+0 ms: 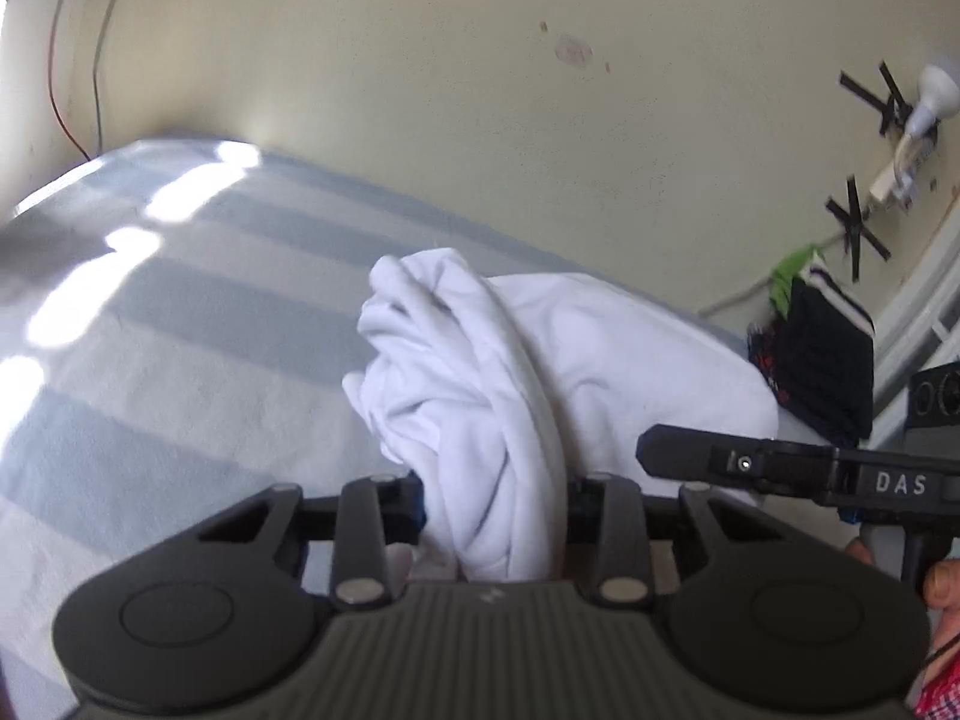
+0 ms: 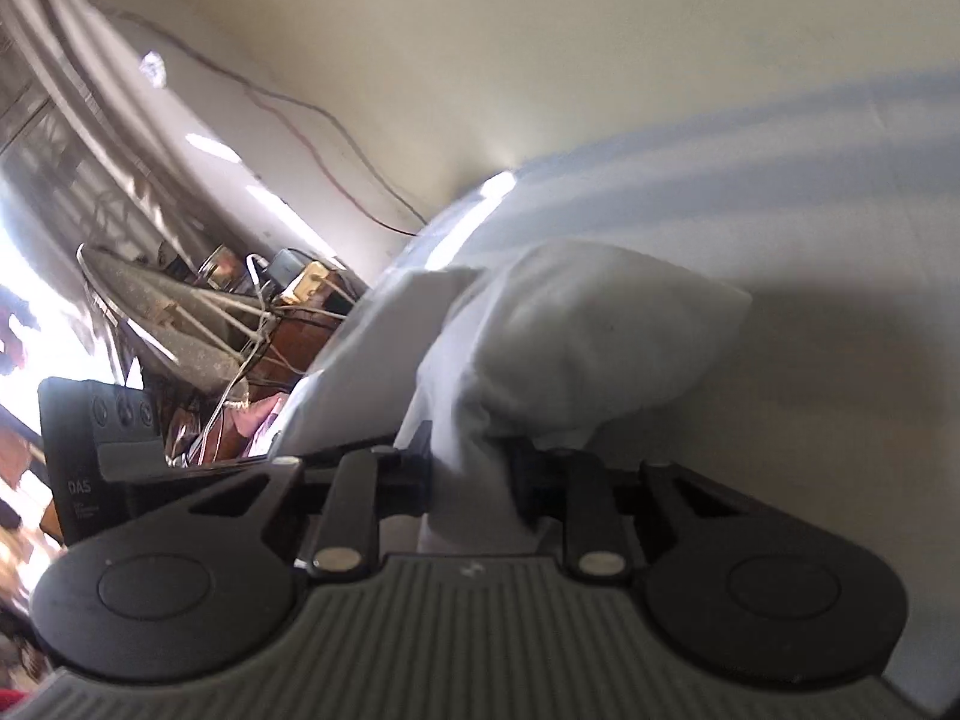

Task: Fold small clothes

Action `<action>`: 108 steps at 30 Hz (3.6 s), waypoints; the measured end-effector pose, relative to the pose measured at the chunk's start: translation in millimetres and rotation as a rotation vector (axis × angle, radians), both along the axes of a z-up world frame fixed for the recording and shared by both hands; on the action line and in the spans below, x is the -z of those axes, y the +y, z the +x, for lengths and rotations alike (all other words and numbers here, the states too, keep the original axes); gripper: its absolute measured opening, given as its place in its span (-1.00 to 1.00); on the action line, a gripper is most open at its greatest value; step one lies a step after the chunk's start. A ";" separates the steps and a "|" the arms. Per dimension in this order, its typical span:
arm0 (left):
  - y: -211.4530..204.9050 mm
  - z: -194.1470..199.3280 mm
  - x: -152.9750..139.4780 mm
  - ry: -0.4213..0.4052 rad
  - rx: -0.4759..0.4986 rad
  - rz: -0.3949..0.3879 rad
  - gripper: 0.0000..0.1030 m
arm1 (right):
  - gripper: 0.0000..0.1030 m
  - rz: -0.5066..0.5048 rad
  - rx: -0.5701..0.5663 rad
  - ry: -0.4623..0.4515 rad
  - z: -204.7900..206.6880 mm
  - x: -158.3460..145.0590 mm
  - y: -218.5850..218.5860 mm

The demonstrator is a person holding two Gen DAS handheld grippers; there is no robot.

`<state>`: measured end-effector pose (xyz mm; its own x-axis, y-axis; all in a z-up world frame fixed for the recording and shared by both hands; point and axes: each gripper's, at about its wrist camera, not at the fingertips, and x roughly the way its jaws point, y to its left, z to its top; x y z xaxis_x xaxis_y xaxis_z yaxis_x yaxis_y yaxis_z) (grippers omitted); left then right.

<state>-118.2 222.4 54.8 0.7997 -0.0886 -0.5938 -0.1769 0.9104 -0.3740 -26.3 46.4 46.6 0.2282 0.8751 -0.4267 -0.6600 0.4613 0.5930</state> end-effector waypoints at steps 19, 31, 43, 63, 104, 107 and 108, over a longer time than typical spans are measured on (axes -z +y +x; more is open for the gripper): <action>81.7 54.3 17.2 0.025 -0.541 0.063 -0.08 | 0.20 0.058 0.130 0.006 87.3 28.5 64.8; -52.0 -4.9 44.0 0.042 -0.444 0.308 0.17 | 0.36 0.168 0.176 0.076 11.9 52.7 -14.0; -64.8 -15.9 42.8 -0.019 -0.429 0.363 0.28 | 0.39 0.243 0.264 0.051 -1.3 55.1 -49.3; -66.5 -15.2 40.3 -0.040 -0.439 0.382 0.85 | 0.41 0.125 0.310 -0.010 -2.6 56.2 -41.0; -66.2 -14.1 42.6 -0.001 -0.464 0.400 1.00 | 0.52 -0.017 0.341 -0.216 -23.2 48.8 -17.8; -63.7 -14.0 42.8 0.007 -0.473 0.393 1.00 | 0.53 -0.018 0.338 -0.219 -23.2 48.7 -17.3; -63.0 -13.9 42.9 0.009 -0.475 0.390 1.00 | 0.53 -0.018 0.337 -0.220 -23.2 48.7 -17.2</action>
